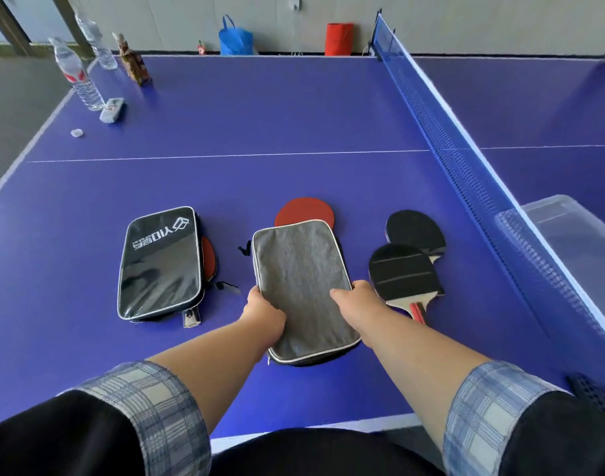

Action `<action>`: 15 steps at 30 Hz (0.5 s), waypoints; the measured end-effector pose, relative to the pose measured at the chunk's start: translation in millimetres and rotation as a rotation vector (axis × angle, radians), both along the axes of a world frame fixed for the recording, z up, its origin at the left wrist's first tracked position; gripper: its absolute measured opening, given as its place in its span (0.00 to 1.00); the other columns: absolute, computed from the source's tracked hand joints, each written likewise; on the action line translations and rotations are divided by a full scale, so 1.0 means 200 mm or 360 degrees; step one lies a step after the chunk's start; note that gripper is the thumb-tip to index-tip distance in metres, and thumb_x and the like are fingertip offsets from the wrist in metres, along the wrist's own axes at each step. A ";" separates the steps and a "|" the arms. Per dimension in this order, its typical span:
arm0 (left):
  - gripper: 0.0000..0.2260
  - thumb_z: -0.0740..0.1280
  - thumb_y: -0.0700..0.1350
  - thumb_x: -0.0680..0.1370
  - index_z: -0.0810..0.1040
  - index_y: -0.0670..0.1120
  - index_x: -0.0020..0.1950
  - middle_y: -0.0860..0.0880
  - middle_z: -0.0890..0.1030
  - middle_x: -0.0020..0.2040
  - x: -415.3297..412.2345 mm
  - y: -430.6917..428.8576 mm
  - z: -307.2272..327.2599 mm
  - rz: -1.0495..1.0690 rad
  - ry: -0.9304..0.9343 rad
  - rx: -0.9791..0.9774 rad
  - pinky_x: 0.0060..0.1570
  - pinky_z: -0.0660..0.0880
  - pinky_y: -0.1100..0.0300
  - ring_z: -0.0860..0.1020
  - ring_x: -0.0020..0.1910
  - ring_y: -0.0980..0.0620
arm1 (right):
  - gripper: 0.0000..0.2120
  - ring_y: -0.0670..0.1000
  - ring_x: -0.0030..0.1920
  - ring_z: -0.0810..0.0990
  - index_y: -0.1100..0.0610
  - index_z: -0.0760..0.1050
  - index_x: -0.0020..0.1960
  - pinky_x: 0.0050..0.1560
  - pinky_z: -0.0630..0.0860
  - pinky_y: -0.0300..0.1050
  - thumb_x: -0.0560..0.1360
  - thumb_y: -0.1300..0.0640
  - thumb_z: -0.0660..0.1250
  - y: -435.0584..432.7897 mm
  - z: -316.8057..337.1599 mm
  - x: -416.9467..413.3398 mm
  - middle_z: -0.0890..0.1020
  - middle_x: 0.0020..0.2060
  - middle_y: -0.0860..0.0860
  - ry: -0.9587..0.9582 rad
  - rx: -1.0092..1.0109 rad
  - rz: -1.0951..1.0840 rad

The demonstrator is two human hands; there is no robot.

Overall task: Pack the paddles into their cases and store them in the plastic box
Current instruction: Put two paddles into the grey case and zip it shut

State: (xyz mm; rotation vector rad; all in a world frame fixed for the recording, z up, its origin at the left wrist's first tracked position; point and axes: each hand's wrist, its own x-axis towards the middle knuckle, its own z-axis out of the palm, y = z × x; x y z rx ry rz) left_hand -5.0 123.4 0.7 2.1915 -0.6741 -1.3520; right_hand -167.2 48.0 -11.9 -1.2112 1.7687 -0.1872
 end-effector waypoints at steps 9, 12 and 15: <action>0.28 0.64 0.39 0.76 0.60 0.48 0.75 0.45 0.75 0.58 -0.12 0.25 -0.07 -0.0347 0.0001 0.0063 0.60 0.74 0.46 0.75 0.56 0.44 | 0.31 0.55 0.57 0.79 0.51 0.62 0.76 0.58 0.77 0.52 0.77 0.47 0.65 0.39 -0.02 -0.23 0.77 0.66 0.52 -0.0085 0.0058 -0.0100; 0.26 0.64 0.40 0.77 0.60 0.49 0.74 0.45 0.75 0.58 -0.18 0.24 -0.06 -0.0400 -0.0065 0.0088 0.60 0.74 0.43 0.75 0.57 0.43 | 0.29 0.55 0.58 0.79 0.51 0.62 0.76 0.57 0.76 0.50 0.77 0.47 0.64 0.38 -0.02 -0.29 0.77 0.65 0.52 -0.0100 0.0041 -0.0072; 0.24 0.62 0.42 0.78 0.61 0.48 0.73 0.43 0.73 0.63 -0.26 0.18 -0.05 -0.0484 -0.0252 0.0176 0.61 0.73 0.44 0.74 0.57 0.41 | 0.23 0.51 0.51 0.79 0.51 0.67 0.71 0.49 0.76 0.47 0.77 0.48 0.65 0.34 -0.04 -0.35 0.80 0.54 0.48 -0.0146 0.0015 -0.0075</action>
